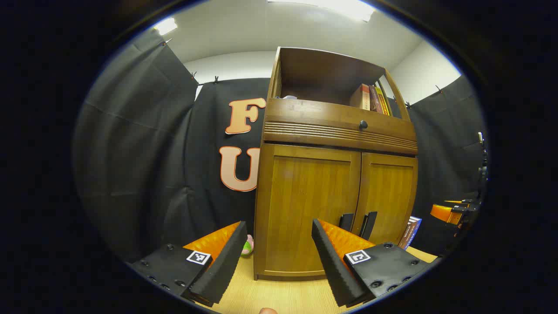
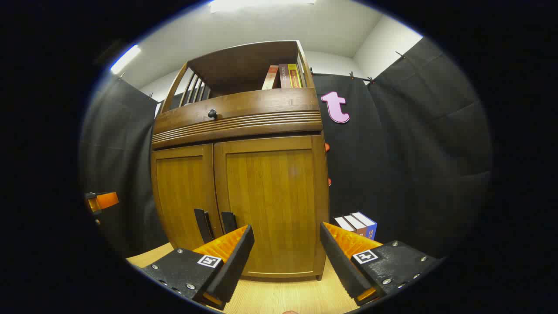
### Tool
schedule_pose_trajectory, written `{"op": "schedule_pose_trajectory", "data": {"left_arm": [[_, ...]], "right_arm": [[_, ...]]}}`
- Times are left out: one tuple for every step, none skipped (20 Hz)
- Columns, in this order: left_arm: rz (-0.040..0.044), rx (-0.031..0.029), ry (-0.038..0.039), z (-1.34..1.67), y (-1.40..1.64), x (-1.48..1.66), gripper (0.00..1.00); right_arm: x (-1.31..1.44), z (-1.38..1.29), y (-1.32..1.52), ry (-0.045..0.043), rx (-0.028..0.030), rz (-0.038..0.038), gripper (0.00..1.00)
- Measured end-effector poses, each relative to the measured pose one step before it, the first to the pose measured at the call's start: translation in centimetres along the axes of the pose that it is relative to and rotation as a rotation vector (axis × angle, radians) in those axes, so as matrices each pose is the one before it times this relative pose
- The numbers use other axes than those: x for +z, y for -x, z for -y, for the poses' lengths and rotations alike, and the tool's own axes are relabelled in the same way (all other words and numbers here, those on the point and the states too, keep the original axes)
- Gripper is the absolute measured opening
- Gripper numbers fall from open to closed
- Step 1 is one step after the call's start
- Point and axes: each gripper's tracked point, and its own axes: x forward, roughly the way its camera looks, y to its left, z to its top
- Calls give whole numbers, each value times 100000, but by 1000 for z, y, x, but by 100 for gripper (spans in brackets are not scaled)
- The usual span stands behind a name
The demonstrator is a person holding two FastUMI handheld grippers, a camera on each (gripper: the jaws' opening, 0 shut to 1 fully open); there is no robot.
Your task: Open the right door of the double-door shoe cabinet with the right hand, and open the left door with the left hand.
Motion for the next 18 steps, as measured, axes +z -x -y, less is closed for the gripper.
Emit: {"op": "schedule_pose_trajectory", "data": {"left_arm": [[47, 210, 137, -13, -23, 107, 96], [313, 115, 7, -69, 66, 110, 96], [267, 239, -253, -39, 16, 162, 99], [187, 284, -483, -8, 143, 45, 98], [265, -97, -466, 79, 30, 99, 98], [102, -433, -457, 214, 60, 41, 98], [-48, -449, -499, 175, -36, 39, 96], [173, -191, -338, 62, 75, 28, 96], [210, -151, 94, 99, 98, 71, 96], [227, 108, -9, 41, 5, 58, 99], [160, 66, -58, -40, -93, 44, 99], [140, 35, 4, -69, 131, 37, 97], [18, -37, 78, -65, 27, 11, 96], [-119, 81, 140, -54, -23, -88, 94], [-147, 93, 140, -65, -68, -37, 96], [-128, 4, 52, -47, 53, -91, 98], [10, 112, 44, -86, -80, 16, 96], [-21, -58, -9, 22, 9, -59, 99]], "right_arm": [[-196, -39, 13, 269, -121, -184, 94], [59, -63, 33, 378, -63, 15, 94], [14, 9, 25, 271, 26, 178, 94], [140, -94, 47, 145, 150, 252, 94], [191, -57, 33, 7, 243, 296, 94], [12, -65, 96, -70, 234, 298, 94], [78, -86, -5, -74, 25, 218, 94], [24, 0, 40, -2, -52, 118, 94], [6, -60, -48, 165, 28, 24, 94], [1, 21, 9, 213, -49, 14, 94], [10, -50, 41, 197, -20, -25, 94], [-37, -20, 40, 125, 116, -26, 94], [-18, -65, 1, 45, 127, -74, 94], [-23, -90, -24, -5, 58, -86, 94], [25, -35, -12, 12, -42, 22, 94], [-37, 8, 10, 53, -146, 38, 94], [-43, -98, -39, 89, 9, -46, 94], [-10, -100, 16, 45, 125, -26, 94]]}}
